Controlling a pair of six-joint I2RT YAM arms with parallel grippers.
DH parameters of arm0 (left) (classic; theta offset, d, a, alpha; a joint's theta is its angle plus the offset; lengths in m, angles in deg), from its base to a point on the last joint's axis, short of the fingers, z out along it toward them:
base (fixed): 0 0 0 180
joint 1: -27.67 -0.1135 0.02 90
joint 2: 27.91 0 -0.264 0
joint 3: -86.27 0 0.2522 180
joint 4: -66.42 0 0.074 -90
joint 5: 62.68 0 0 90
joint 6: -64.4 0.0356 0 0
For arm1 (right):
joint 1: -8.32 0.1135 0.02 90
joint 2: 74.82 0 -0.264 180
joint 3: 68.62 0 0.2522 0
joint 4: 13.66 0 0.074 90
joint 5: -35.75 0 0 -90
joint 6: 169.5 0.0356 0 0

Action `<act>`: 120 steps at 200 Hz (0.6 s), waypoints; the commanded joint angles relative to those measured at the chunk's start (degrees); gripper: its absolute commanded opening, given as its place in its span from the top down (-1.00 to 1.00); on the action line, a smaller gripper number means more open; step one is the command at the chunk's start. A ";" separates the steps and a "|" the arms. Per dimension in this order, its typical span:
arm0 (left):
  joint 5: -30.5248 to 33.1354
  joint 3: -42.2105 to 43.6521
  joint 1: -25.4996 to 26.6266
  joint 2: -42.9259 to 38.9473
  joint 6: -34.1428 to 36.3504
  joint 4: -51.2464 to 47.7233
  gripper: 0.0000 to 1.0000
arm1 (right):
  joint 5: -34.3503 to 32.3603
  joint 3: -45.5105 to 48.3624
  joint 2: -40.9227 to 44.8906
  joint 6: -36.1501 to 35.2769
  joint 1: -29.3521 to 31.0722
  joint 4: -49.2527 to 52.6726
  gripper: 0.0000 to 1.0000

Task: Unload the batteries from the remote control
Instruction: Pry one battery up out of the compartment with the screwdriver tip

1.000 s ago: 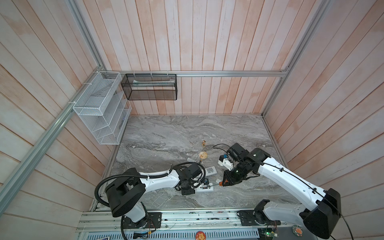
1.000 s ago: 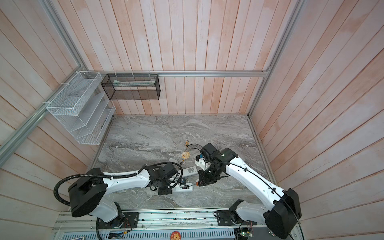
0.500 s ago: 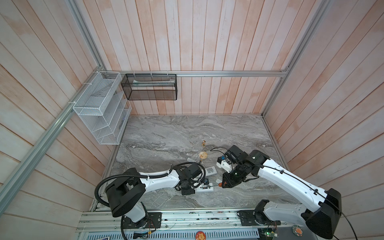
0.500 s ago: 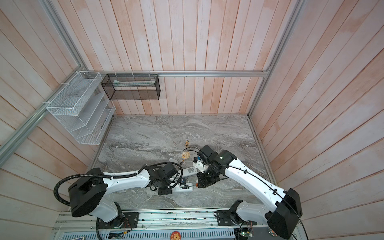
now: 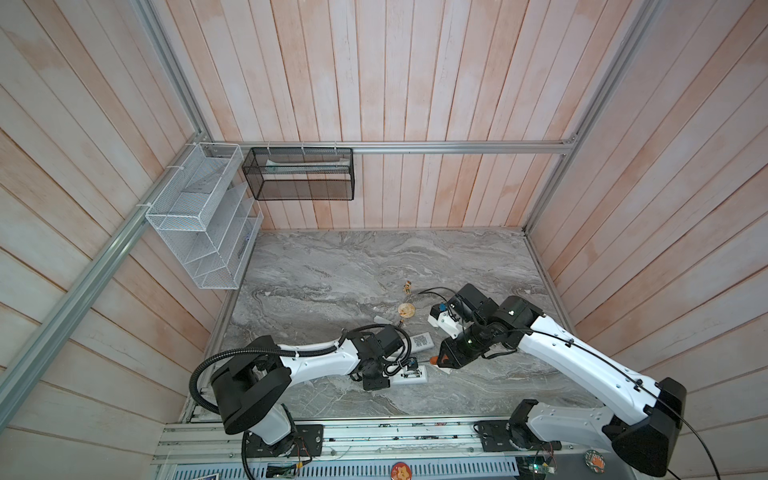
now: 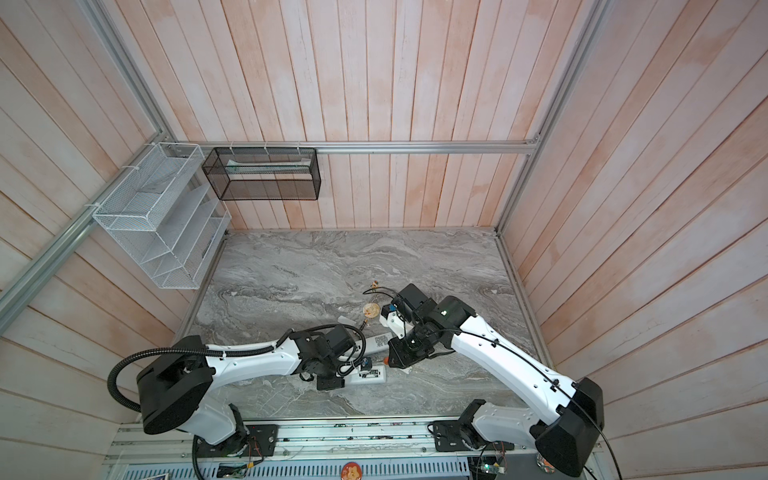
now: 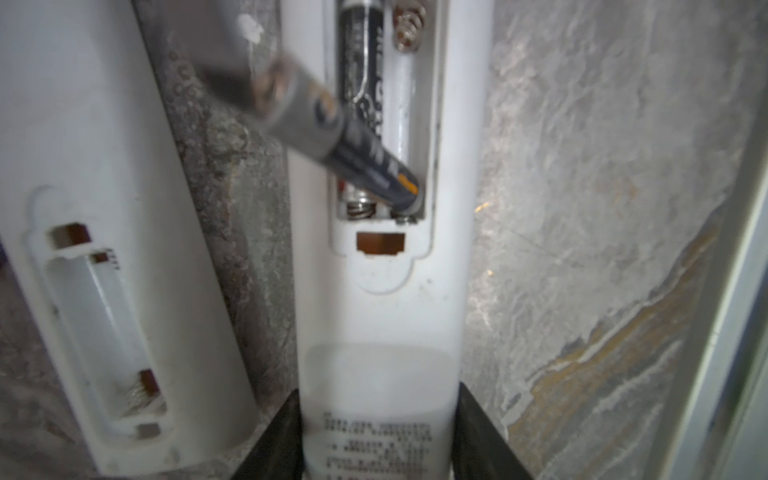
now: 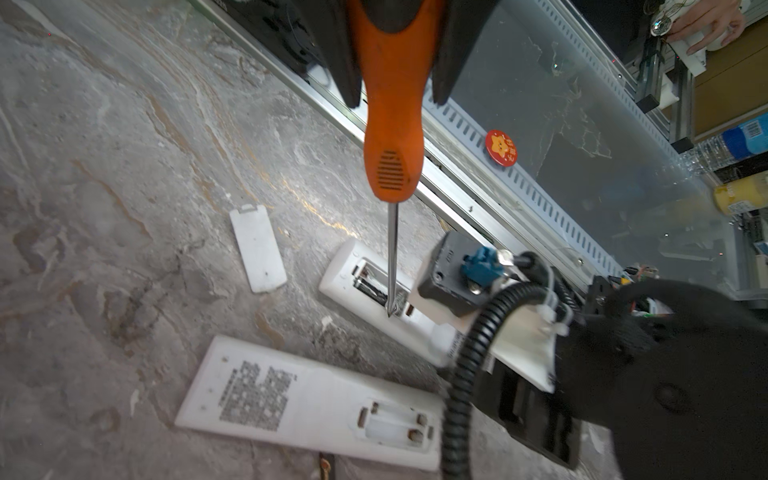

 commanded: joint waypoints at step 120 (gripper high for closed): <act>3.86 4.62 0.01 7.10 1.03 -2.20 0.47 | -3.16 -0.15 1.42 4.92 -2.34 2.29 1.00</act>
